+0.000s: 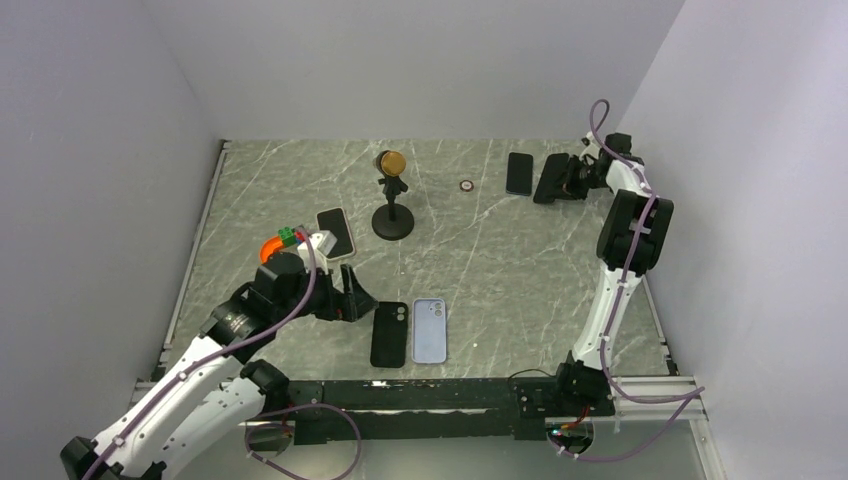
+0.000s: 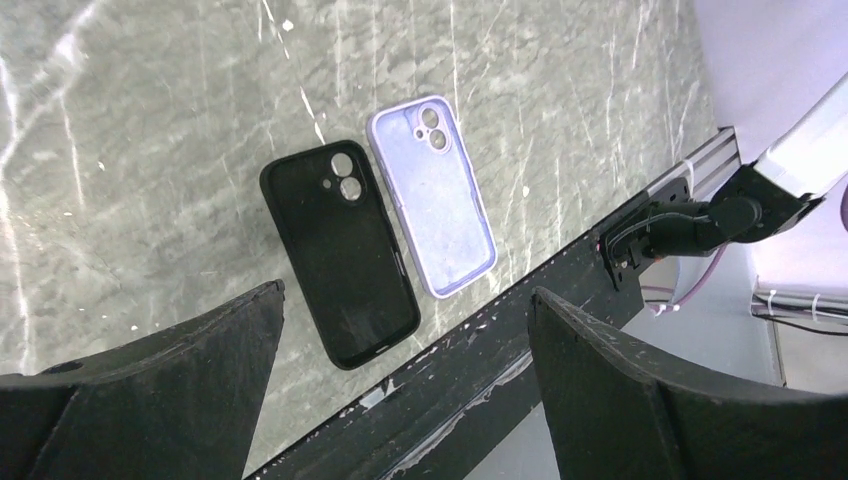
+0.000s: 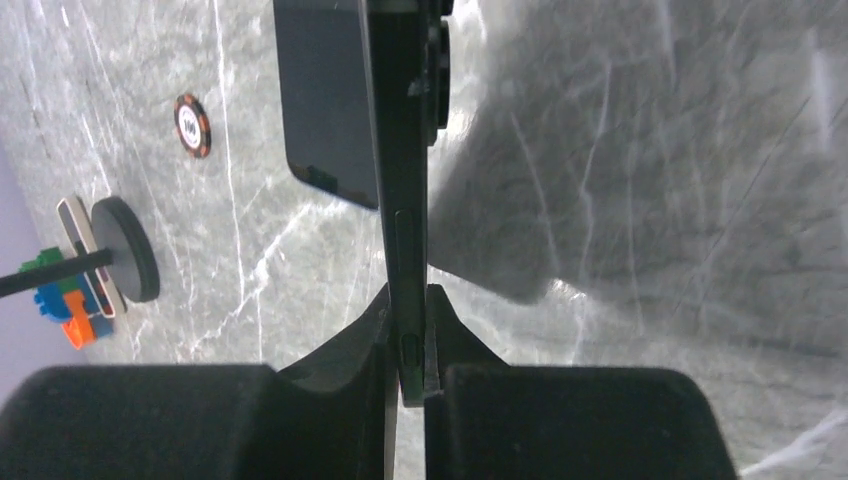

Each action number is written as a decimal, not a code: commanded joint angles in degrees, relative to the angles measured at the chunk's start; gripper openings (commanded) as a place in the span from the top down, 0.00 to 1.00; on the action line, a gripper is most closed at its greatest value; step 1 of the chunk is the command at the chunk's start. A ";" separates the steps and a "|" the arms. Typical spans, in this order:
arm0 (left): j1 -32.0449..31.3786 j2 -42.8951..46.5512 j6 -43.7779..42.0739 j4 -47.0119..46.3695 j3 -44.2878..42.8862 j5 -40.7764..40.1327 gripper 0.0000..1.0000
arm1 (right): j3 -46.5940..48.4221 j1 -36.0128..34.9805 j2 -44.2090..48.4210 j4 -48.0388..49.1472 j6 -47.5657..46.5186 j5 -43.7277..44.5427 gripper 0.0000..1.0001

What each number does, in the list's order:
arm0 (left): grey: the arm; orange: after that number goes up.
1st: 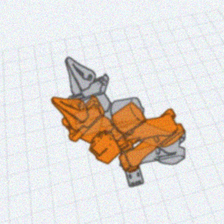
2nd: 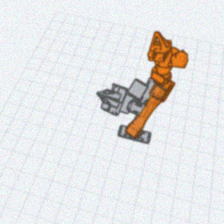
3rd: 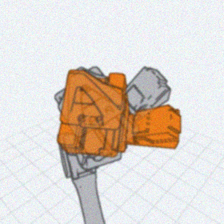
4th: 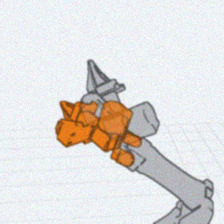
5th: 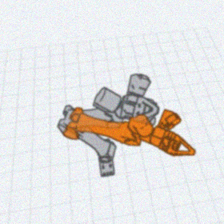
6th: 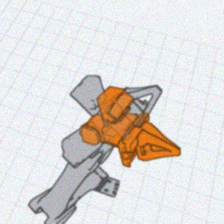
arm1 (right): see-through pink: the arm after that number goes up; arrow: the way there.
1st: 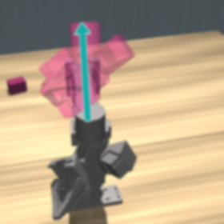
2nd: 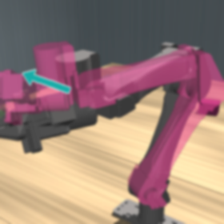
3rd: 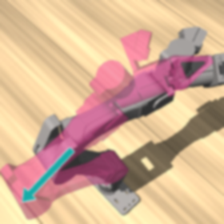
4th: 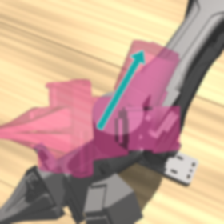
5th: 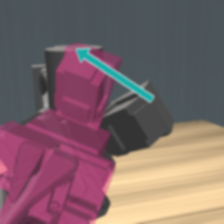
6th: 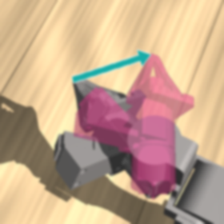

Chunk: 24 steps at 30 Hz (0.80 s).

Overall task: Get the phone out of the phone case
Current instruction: Place the phone at the center of the board.

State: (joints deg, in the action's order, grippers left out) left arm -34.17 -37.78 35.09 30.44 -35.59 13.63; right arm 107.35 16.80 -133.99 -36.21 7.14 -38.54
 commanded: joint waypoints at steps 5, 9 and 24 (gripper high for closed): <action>-0.07 2.34 -1.13 3.27 -3.57 -3.02 0.06 | 7.64 0.25 -6.63 -1.43 -1.08 10.10 0.82; -0.09 2.88 -0.88 3.37 -3.66 -3.27 0.07 | 9.76 -0.31 -8.25 -1.17 -0.90 10.47 0.78; -0.06 2.71 0.02 5.17 -5.19 -5.81 0.05 | 17.22 -4.56 -11.58 -4.78 -0.66 20.21 0.59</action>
State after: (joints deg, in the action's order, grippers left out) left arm -34.17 -35.33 34.72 35.11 -37.65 9.72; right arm 124.42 13.41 -144.55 -38.57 7.97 -28.91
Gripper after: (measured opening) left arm 0.942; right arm 0.354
